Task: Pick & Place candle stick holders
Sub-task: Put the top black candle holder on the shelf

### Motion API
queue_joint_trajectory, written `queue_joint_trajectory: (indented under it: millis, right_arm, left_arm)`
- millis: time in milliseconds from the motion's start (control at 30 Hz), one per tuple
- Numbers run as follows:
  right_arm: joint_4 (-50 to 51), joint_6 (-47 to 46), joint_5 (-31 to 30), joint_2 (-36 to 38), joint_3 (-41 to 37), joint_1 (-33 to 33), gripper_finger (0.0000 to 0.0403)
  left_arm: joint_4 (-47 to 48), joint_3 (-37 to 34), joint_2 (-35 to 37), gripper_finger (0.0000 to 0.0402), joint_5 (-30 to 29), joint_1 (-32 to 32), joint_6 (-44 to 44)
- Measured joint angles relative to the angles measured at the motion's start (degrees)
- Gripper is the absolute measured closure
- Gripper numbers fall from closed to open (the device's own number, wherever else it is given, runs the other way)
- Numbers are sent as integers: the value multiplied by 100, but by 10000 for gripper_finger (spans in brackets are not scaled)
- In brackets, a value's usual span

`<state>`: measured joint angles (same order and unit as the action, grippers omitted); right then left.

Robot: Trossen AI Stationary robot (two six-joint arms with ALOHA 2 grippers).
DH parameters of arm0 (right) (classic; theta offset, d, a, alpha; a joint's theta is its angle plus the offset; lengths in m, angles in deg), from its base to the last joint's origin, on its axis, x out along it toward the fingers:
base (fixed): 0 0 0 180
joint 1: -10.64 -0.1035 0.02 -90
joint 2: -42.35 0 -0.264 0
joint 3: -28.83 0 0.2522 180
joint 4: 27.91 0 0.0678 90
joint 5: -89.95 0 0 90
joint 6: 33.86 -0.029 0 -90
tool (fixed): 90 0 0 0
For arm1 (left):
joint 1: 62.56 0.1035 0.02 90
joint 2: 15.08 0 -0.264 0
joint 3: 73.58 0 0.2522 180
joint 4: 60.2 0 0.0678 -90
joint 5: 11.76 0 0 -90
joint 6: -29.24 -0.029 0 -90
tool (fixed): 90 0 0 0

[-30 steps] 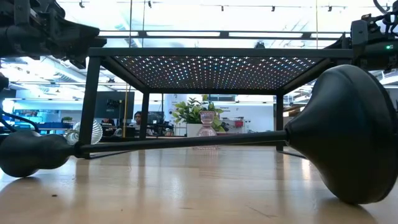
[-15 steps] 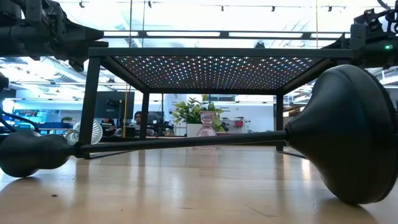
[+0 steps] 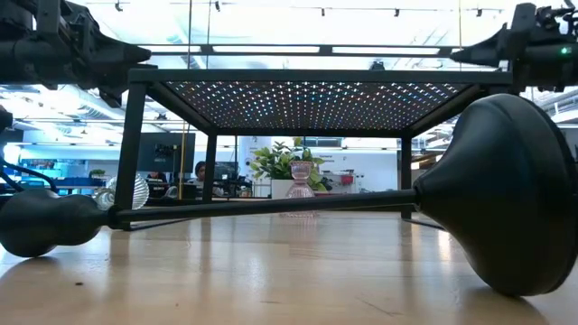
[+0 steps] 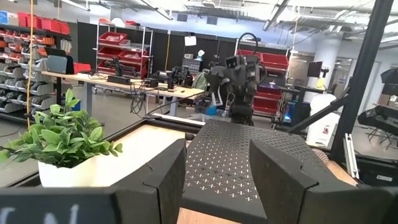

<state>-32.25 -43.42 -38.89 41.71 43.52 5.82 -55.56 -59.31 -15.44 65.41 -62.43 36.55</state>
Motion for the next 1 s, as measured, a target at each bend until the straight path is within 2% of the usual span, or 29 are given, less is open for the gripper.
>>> queue_joint_trajectory:
  millis: [200, 300, 500, 633, 800, 1000]
  right_arm:
    - [-793, -44, -948, 1, 1, 0, 130]
    - [-729, -355, -1326, -2, 1, 0, 130]
    - [-390, -777, -1711, -273, 91, -15, 130]
    - [1014, -1520, -1844, -792, 656, 0, 130]
    - [3047, -2450, -1968, -1582, 1898, 9, 130]
    - [4854, -2936, -2046, -2559, 3134, 13, 130]
  left_arm:
    - [8, 0, 0, 223, -1, -1, 0]
    - [8, 0, 0, 223, -1, -1, 0]
    - [10, 0, 0, 223, -1, -1, 2]
    - [19, -1, 0, 223, -1, 1, 2]
    - [55, -1, 0, 223, -3, -1, 2]
    - [140, -1, 0, 223, -2, 0, 3]
